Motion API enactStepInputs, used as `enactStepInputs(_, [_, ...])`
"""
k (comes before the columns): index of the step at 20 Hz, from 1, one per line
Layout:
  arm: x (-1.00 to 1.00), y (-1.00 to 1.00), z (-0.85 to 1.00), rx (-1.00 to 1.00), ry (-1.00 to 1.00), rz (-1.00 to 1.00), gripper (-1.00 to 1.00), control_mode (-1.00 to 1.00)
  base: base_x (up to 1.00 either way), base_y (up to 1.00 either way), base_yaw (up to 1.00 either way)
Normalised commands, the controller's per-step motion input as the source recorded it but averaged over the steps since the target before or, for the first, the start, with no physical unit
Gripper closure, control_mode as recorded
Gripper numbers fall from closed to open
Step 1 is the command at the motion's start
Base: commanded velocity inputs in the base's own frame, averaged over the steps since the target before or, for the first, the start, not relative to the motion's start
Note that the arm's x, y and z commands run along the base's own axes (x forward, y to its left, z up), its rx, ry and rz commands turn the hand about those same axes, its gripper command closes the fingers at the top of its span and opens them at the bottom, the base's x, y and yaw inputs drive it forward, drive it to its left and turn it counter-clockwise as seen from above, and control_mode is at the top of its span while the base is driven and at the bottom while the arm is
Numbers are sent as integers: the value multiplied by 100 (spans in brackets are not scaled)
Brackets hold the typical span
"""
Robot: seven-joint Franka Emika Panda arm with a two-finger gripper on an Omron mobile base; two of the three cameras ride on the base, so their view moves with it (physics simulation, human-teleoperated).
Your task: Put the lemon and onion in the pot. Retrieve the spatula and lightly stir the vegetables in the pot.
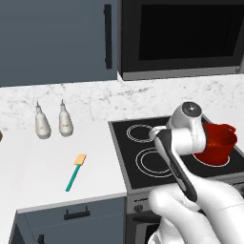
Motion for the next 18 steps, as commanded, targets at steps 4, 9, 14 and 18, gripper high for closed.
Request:
enactStepInputs(4, [2, -100, 43, 0, -2, -20, 100, -100, 0, 0, 0])
enactStepInputs(9, [15, -100, 9, 0, 0, -16, 100, -100, 0, 0, 0])
enactStepInputs(14, [41, -100, 0, 0, 1, -9, 100, -100, 0, 0, 0])
enactStepInputs(18, [43, -95, -8, 0, 1, -4, 100, -100, 0, 0, 0])
